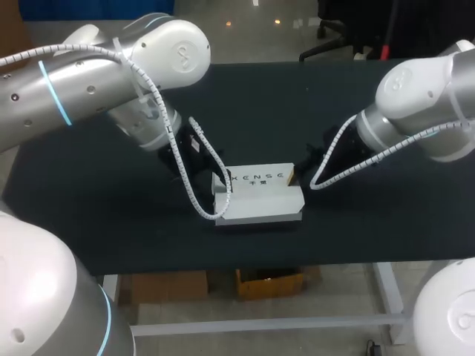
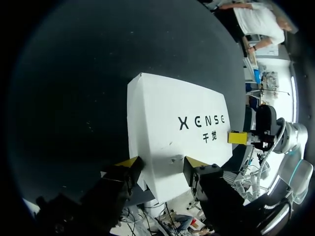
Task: Assemble the packaging by folding the flat box into shape, placing the metal phone stand inside, and closing the box properly
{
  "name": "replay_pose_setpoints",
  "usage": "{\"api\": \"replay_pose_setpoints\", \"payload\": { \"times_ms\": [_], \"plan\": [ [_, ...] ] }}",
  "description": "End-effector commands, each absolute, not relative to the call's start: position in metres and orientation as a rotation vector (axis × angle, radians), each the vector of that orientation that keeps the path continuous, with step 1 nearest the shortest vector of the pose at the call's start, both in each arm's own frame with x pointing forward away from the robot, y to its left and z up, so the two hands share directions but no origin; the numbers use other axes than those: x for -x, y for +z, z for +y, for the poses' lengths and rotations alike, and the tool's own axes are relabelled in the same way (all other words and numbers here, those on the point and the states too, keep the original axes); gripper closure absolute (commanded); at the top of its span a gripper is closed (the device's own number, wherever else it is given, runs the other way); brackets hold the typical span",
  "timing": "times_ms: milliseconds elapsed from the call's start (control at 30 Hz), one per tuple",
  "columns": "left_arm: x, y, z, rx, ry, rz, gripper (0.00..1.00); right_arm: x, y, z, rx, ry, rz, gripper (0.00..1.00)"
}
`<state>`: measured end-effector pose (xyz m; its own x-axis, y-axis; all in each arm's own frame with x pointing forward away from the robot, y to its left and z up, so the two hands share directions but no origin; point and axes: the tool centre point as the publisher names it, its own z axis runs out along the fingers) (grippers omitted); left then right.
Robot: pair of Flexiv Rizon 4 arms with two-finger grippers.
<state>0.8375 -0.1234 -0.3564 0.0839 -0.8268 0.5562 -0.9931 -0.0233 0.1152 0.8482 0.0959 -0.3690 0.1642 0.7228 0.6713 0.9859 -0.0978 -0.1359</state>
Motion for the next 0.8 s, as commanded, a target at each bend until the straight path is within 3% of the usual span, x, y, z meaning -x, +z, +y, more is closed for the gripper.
{"api": "replay_pose_setpoints", "payload": {
  "times_ms": [33,533,800],
  "plan": [
    [-0.842,-0.354,-0.129,-1.9,0.443,-1.791,0.43,-0.85,-0.365,0.096,1.878,-0.586,-1.61,0.6],
    [-0.848,-0.346,-0.131,-1.895,0.388,-1.762,0.44,-0.851,-0.355,0.094,1.882,-0.572,-1.598,0.62],
    [-0.852,-0.343,-0.133,-1.9,0.359,-1.747,0.53,-0.854,-0.354,0.094,1.88,-0.559,-1.587,0.61]
  ]
}}
